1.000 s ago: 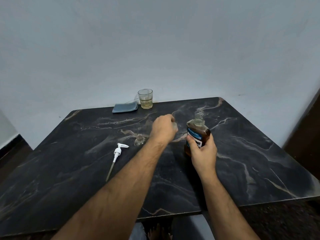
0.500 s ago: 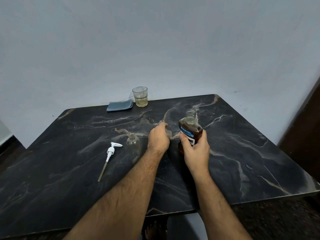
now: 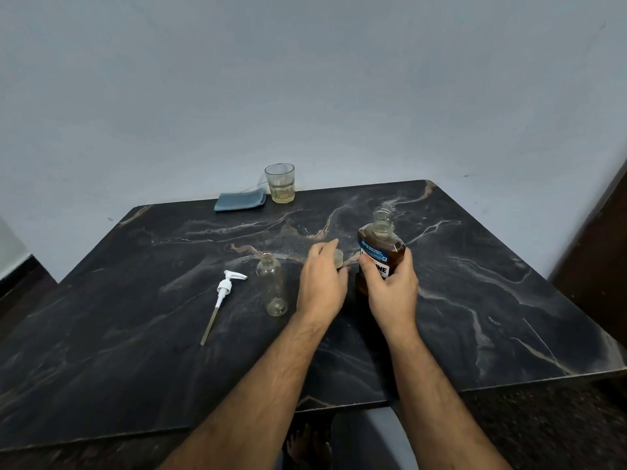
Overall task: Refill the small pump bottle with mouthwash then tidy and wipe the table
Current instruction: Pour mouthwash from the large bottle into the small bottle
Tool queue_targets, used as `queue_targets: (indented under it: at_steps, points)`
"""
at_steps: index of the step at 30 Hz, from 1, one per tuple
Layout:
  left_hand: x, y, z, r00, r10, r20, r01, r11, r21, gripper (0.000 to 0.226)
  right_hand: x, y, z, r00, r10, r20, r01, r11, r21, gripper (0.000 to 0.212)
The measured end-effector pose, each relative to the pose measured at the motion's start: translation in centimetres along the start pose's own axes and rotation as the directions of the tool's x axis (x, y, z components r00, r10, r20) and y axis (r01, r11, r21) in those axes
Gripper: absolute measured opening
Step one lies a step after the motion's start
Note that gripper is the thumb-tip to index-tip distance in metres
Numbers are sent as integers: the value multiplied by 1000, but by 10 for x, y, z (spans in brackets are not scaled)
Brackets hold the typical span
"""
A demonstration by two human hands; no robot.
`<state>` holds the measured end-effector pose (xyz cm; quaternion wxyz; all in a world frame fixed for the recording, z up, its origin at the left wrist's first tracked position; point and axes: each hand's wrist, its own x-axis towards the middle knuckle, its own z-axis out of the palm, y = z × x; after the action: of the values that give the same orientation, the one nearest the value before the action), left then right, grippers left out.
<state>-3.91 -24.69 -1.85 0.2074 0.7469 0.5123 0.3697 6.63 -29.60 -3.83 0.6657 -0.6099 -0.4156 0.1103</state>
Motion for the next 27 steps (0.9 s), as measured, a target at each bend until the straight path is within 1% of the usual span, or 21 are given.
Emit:
queue_targets:
  at_steps: [3,6,8,11,14,17,19,22,24,27]
  points:
    - [-25,1,-11,997,33,-75,-42,992,-116,37,-1,-1,-1,1000,-1,15,1,1000,9,31]
    - [-53,-4,-23,989,28,-142,-63,966,-250,22,-1,-3,-2,1000,-2,31,1,1000,12,32]
    - [-68,-11,-32,977,-12,-211,-61,940,-336,14,-2,-5,-2,999,4,37,-5,1000,16,32]
    - [-81,-24,-47,940,-119,-321,-49,881,-471,5,-2,-6,-2,999,6,41,-7,1000,26,30]
    - [-83,-39,-63,902,-205,-379,-27,851,-525,15,-3,-7,-1,998,11,59,-14,999,50,31]
    - [-76,-52,-74,884,-250,-395,17,862,-507,32,-5,-8,0,997,6,76,-12,997,70,32]
    - [-70,-60,-75,892,-260,-371,72,890,-451,48,-6,-9,1,995,1,95,-8,997,78,33]
    - [-61,-68,-72,927,-268,-262,138,894,-427,69,-9,-11,2,994,-4,112,-5,997,76,34]
    - [-57,-72,-68,943,-265,-201,156,886,-436,71,-10,-11,3,991,-4,131,-6,997,77,36]
    - [-50,-75,-64,956,-253,-147,166,882,-441,60,-10,-12,2,988,-4,152,-8,997,79,42]
